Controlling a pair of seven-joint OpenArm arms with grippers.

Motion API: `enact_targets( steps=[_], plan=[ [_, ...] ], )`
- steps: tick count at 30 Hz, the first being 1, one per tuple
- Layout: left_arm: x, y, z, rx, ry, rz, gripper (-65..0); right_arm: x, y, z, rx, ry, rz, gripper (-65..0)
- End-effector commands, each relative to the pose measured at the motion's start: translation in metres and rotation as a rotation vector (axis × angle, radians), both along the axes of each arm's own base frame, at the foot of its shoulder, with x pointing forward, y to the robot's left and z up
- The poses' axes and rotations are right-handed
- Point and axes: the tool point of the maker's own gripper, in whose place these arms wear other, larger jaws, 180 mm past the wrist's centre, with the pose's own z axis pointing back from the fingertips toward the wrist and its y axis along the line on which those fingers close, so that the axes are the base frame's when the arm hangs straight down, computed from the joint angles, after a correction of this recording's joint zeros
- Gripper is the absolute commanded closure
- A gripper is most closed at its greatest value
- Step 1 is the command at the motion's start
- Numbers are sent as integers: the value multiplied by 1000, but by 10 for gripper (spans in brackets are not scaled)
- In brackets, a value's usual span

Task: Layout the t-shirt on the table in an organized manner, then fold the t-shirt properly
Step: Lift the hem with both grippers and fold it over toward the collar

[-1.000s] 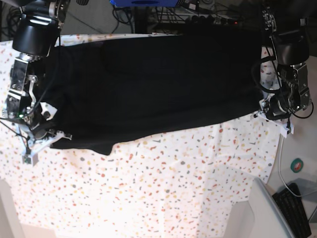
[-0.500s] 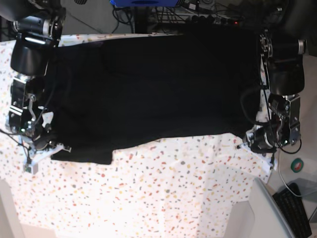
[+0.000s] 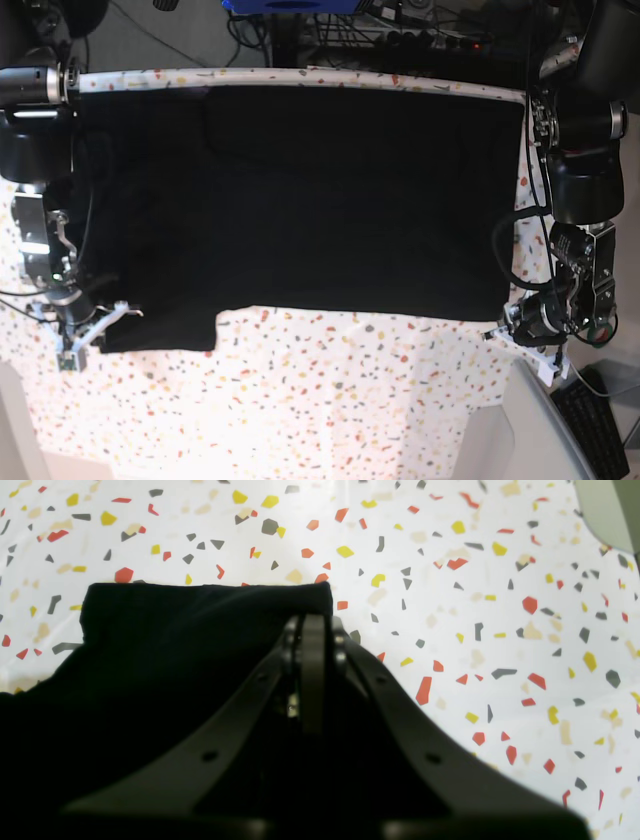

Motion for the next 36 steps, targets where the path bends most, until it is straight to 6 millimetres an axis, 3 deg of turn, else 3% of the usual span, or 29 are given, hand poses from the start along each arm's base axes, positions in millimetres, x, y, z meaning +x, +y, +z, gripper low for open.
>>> enact_targets(
  steps=[1,4,9,12,19,23,29,36],
  plan=[
    [16,6,22,8,-66,6,0,19,-4,28,-4,-91,2,0],
    [6,6,11,8,-43,5,0,17,-4,26,-4,-88,2,0],
    [-20,8,-14,9,13,8,0,-12,-5,-9,-2,-8,-3,0],
    [-29,8,-16,25,10,-3,0,-25,-5,-20,-3,17,-1,0],
    [-48,-2,-5,30,69,-57,0,-29,9,8,-19,-72,45,0],
    [-68,7,8,33,57,-31,0,-47,13,7,-31,-18,58,0],
    [-98,19,16,59,73,-27,0,-74,-5,10,-54,17,26,0],
    [-131,32,7,70,114,-92,0,-99,-29,3,-58,87,-44,0]
  ],
)
